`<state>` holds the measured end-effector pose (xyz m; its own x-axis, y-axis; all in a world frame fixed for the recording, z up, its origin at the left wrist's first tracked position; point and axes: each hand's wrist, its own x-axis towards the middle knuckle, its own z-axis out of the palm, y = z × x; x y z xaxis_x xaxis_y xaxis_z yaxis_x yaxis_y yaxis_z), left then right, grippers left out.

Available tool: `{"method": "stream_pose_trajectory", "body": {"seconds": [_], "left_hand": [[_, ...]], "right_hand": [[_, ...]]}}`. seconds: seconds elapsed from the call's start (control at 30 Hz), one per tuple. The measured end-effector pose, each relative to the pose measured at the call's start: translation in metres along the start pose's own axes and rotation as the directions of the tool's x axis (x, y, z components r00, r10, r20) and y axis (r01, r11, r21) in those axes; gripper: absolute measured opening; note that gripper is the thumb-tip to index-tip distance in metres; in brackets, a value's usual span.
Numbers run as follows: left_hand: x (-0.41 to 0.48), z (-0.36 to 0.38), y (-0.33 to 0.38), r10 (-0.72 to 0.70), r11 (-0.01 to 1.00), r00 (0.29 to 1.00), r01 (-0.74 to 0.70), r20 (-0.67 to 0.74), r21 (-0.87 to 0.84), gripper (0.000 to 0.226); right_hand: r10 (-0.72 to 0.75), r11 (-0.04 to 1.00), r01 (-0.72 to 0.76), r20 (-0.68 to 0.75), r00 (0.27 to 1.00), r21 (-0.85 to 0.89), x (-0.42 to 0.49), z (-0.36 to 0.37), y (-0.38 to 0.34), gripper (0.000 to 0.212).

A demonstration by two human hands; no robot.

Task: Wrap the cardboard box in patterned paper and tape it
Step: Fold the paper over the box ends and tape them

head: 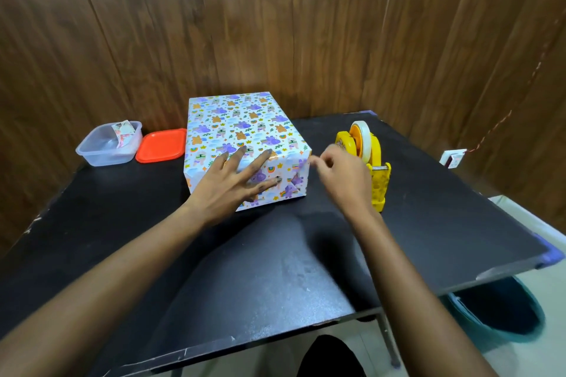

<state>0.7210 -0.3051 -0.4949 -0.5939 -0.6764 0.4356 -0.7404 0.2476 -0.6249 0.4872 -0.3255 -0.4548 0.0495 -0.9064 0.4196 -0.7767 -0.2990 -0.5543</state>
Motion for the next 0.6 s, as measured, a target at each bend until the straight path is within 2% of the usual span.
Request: {"method": "stream_pose_trajectory", "body": {"seconds": [0.07,0.1,0.13,0.17,0.2,0.27,0.33,0.47,0.53,0.6], "left_hand": [[-0.001,0.001,0.000,-0.002,1.000,1.000,0.002,-0.007,-0.002,0.075],[-0.001,0.001,0.000,0.000,1.000,1.000,0.000,-0.010,-0.006,0.076],[-0.002,0.001,0.000,-0.001,1.000,1.000,0.001,-0.012,-0.006,0.076],[-0.001,0.001,0.000,0.000,1.000,1.000,0.000,-0.016,-0.007,0.076],[-0.002,0.001,-0.001,-0.005,1.000,1.000,0.005,-0.014,-0.005,0.076],[-0.001,0.000,0.000,-0.010,1.000,1.000,0.010,-0.009,-0.005,0.076],[0.001,-0.001,0.001,-0.012,1.000,1.000,0.012,0.002,0.001,0.078],[0.001,-0.002,0.001,-0.010,1.000,1.000,0.010,0.004,0.013,0.076],[0.000,0.000,0.002,-0.008,1.000,1.000,0.008,-0.012,0.007,0.076],[-0.001,0.001,0.002,-0.007,1.000,0.999,0.006,-0.033,-0.008,0.077]], "right_hand": [[0.071,0.976,-0.107,-0.190,0.979,-0.189,0.010,-0.029,0.013,0.027],[0.159,0.939,-0.207,-0.186,0.969,-0.276,0.016,-0.041,0.024,0.034],[0.286,0.905,-0.308,-0.115,0.951,-0.293,0.021,-0.049,0.034,0.039],[0.413,0.887,-0.399,0.011,0.911,-0.234,0.026,-0.057,0.043,0.042],[0.483,0.876,-0.473,0.157,0.862,-0.099,0.030,-0.059,0.048,0.042],[0.505,0.788,-0.578,0.318,0.803,0.209,0.032,-0.068,0.050,0.041],[0.515,0.717,-0.614,0.342,0.786,0.331,0.034,-0.072,0.051,0.043],[0.497,0.717,-0.632,0.421,0.759,0.293,0.041,-0.076,0.049,0.064],[0.498,0.741,-0.633,0.448,0.743,0.226,0.043,-0.078,0.046,0.064],[0.494,0.739,-0.630,0.444,0.747,0.237,0.045,-0.076,0.047,0.061]]}}
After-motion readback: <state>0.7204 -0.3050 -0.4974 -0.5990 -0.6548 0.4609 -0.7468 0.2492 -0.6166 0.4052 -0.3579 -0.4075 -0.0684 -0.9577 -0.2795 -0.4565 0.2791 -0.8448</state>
